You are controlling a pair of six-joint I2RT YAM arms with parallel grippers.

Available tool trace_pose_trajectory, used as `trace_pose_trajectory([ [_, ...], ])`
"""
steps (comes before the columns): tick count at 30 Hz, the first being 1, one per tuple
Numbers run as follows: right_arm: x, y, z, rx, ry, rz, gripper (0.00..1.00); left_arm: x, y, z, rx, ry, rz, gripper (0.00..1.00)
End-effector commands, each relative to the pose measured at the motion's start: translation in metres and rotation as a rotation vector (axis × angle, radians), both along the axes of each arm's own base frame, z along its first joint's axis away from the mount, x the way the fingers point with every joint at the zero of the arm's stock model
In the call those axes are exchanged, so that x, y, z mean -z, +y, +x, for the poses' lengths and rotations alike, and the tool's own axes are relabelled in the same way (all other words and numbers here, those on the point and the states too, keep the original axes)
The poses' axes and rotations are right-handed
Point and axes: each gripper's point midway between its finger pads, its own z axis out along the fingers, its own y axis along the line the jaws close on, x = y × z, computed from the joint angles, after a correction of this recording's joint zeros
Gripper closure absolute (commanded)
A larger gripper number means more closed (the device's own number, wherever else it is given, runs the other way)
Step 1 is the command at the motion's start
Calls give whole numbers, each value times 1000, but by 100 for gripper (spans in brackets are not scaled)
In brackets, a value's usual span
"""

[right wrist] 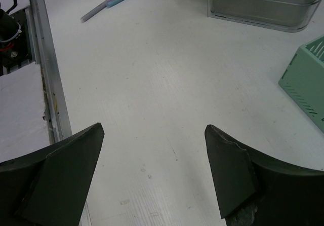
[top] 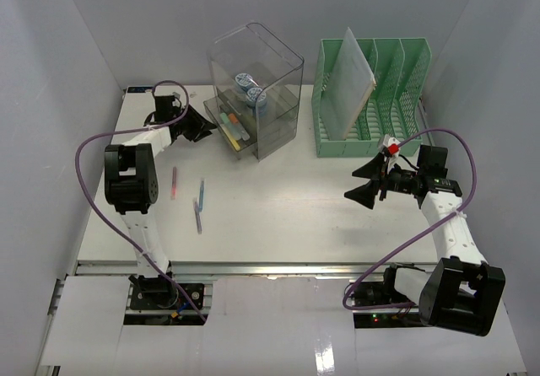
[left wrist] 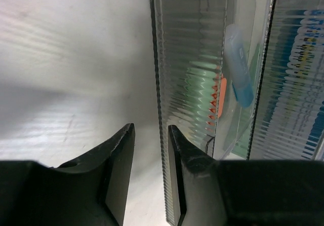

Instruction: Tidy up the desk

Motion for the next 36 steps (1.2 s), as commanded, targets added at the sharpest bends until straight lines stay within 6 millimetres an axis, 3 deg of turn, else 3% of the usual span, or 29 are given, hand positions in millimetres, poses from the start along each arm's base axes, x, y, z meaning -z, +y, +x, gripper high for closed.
trace_pose_trajectory([
  [1, -3, 0, 0, -10, -11, 7, 13, -24, -43, 20, 80, -65, -37, 56],
  [14, -3, 0, 1, -8, -6, 5, 13, -29, -78, 36, 114, -63, -123, 46],
  [18, -2, 0, 1, -9, -1, 7, 13, -29, -73, 32, 96, -63, -103, 46],
  [26, -2, 1, 0, -13, -3, 10, 13, -32, -46, -1, 62, -108, -67, 46],
  [30, -2, 0, 0, -12, -5, 8, 13, -38, -52, -10, 117, -156, -105, 47],
  [36, -1, 0, 1, -9, -3, 6, 13, -41, -62, -9, 174, -203, -167, 49],
])
